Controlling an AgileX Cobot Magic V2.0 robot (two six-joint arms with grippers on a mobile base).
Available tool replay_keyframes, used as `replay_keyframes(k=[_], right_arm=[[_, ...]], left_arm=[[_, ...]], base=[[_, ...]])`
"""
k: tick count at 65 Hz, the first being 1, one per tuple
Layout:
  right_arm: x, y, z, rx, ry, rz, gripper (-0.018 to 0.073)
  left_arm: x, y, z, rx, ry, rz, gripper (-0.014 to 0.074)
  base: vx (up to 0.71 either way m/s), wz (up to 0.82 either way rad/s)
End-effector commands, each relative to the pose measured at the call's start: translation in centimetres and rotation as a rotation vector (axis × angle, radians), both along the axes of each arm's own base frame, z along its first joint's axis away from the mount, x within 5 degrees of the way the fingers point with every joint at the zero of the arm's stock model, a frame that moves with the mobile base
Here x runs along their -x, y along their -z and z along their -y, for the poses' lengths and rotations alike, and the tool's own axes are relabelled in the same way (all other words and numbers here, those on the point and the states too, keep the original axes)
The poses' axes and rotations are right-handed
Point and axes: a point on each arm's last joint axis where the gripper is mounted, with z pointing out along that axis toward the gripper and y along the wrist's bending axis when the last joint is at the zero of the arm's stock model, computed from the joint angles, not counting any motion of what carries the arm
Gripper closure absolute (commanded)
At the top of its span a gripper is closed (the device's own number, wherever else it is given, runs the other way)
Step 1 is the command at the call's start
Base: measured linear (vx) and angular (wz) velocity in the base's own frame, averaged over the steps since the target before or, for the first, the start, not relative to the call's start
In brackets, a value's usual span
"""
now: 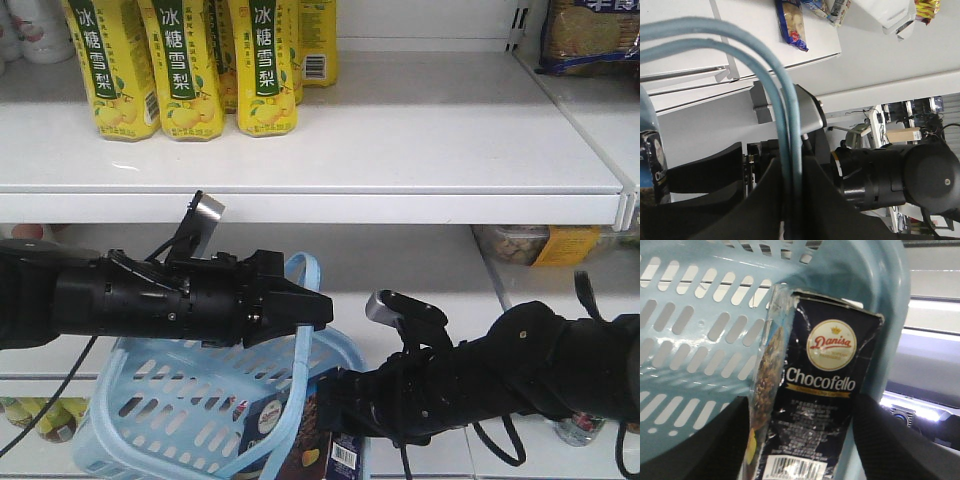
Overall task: Left arm holds basket, right arm returns cookies
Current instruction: 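Reach the open right gripper down into the basket toward the cookie box, then close the right gripper on the top of the Chocofello cookie box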
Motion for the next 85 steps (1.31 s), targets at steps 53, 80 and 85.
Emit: replay_keyframes(k=[53, 80, 85], right_arm=[[-1.6, 1.1, -1.5, -0.125, 0.053, 0.007, 0.0137], [-1.7, 0.4, -2.2, -0.232, 0.055, 0.019, 0.0137], [-1.8, 0.5, -2.0, -0.214, 0.069, 0.029, 0.0137]], left_arm=[[-0.7, -3.2, -0.1, 0.106, -0.069, 0.103, 0.0599], [-0.7, -3.2, -0.1, 0.106, -0.069, 0.103, 0.0599], [-0.7, -3.2, -0.1, 0.106, -0.069, 0.103, 0.0599]], base=[[0.0, 0.0], [0.0, 0.0], [0.0, 0.0]])
